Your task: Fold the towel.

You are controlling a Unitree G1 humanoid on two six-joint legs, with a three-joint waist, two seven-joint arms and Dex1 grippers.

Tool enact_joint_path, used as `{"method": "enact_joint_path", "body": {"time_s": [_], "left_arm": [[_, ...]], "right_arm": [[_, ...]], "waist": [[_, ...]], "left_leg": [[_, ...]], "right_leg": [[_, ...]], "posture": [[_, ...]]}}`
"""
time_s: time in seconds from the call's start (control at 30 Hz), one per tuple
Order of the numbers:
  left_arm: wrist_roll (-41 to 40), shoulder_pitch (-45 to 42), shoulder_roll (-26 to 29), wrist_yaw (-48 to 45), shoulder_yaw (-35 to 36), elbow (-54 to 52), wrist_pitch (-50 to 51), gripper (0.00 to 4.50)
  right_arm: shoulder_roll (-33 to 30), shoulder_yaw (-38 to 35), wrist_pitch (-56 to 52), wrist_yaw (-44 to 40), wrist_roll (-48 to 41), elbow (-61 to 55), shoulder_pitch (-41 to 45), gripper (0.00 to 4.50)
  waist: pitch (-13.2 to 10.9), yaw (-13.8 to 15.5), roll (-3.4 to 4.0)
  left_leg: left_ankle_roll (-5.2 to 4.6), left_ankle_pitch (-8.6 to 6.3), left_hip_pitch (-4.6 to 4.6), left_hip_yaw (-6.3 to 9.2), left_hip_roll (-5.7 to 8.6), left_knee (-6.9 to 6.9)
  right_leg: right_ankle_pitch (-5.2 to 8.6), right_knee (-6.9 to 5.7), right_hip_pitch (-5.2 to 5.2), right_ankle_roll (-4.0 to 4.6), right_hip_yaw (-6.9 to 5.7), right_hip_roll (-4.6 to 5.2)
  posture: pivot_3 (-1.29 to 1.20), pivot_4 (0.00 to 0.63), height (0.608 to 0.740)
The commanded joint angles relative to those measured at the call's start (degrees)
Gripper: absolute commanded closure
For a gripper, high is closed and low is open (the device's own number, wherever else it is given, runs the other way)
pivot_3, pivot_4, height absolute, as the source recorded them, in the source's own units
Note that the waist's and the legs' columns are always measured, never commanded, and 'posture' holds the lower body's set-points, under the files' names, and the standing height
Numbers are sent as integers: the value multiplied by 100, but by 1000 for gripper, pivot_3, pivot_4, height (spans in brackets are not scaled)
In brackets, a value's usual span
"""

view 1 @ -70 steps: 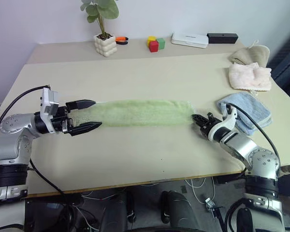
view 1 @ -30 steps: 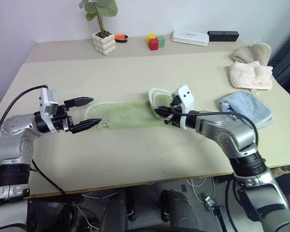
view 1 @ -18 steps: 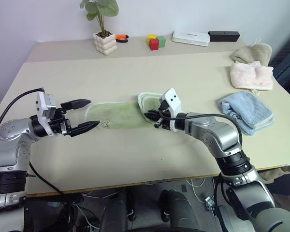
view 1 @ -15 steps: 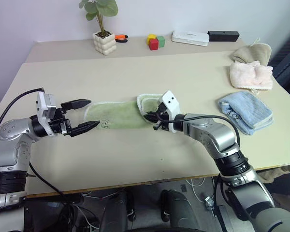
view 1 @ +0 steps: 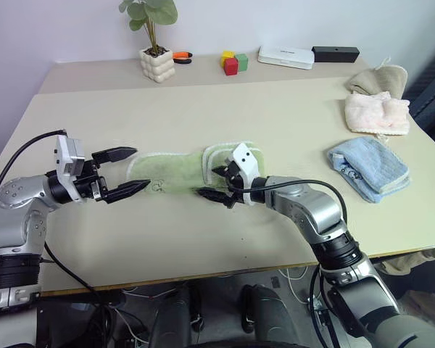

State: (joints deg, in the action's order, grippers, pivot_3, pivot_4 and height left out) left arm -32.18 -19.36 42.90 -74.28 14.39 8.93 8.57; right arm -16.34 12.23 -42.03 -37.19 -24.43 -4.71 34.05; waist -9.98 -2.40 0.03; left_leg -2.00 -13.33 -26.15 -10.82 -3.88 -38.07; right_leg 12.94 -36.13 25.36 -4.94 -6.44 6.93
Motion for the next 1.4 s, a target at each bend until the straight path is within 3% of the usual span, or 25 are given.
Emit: {"method": "enact_joint_path", "body": {"time_s": [0.03,0.07,0.17,0.4,0.53,0.77,0.9,1.0,1.1,1.23,1.33,1.4], "left_arm": [[-22,-42,43,22,77,-63,-22,0],[-29,-30,29,45,84,-80,-18,0],[-185,39,-32,223,157,-218,221,0],[-496,583,-282,754,180,-1045,765,0],[-523,782,-308,1075,241,-1313,1004,0],[-1423,1339,-279,1922,849,-1986,2343,0],[-2804,1962,-620,3043,1494,-2441,3580,0],[-3443,2235,-1084,3894,1786,-2695,3813,0],[-4024,2206,-1797,4953,1883,-3013,3623,0],[-4554,2183,-2165,5908,1937,-3136,3553,0],[-4785,2386,-2533,6529,1887,-3135,3415,0],[-4779,2483,-2732,6782,1818,-3090,3299,0]], "right_arm": [[184,-811,271,138,-345,-3,435,39],[192,-894,424,140,-292,110,484,39],[199,-1120,750,374,-23,621,638,903],[258,-878,2006,247,636,1524,420,4458],[372,-837,2436,288,870,2097,279,4458],[401,-516,3086,247,1504,2880,-59,4458],[567,-507,3533,372,1691,3302,-153,4458],[731,-607,3633,203,1521,3280,-156,4458],[814,-684,3667,-100,1242,2756,-245,3699],[729,-756,3481,-378,1021,2109,-262,1804],[150,-608,3334,-1211,845,1205,-324,201],[-243,-468,3314,-1632,869,787,-418,91]], "waist": [[0,-3,0],[0,-3,0],[1,1,-1],[1,-17,0],[1,-15,0],[1,-22,0],[7,-27,-7],[9,-21,-12],[14,2,-21],[14,-5,-22],[14,-1,-21],[13,5,-21]], "left_leg": [[0,0,0,0,0,0],[0,1,0,0,0,0],[1,1,0,0,1,0],[-4,10,0,-3,1,4],[2,13,1,-1,0,4],[3,15,2,2,-2,4],[4,14,19,5,-4,6],[16,5,71,11,-11,13],[18,5,79,24,-12,11],[18,4,78,26,-9,11],[11,0,76,24,-4,11],[6,-3,75,23,-2,11]], "right_leg": [[0,0,0,0,0,0],[-1,-1,0,1,0,0],[0,-1,0,1,0,-2],[0,-4,1,0,0,-4],[0,-6,0,1,0,-8],[0,-7,0,1,1,-9],[0,-6,-15,1,2,-10],[2,0,-60,2,3,-7],[12,2,-76,20,-1,-5],[9,-1,-74,17,-1,-2],[8,2,-73,15,1,3],[9,6,-73,16,1,4]], "posture": [[0,150,740],[0,150,740],[0,150,740],[0,150,740],[0,150,740],[0,150,740],[0,150,740],[0,150,740],[0,150,740],[0,150,740],[0,150,740],[0,150,740]]}}
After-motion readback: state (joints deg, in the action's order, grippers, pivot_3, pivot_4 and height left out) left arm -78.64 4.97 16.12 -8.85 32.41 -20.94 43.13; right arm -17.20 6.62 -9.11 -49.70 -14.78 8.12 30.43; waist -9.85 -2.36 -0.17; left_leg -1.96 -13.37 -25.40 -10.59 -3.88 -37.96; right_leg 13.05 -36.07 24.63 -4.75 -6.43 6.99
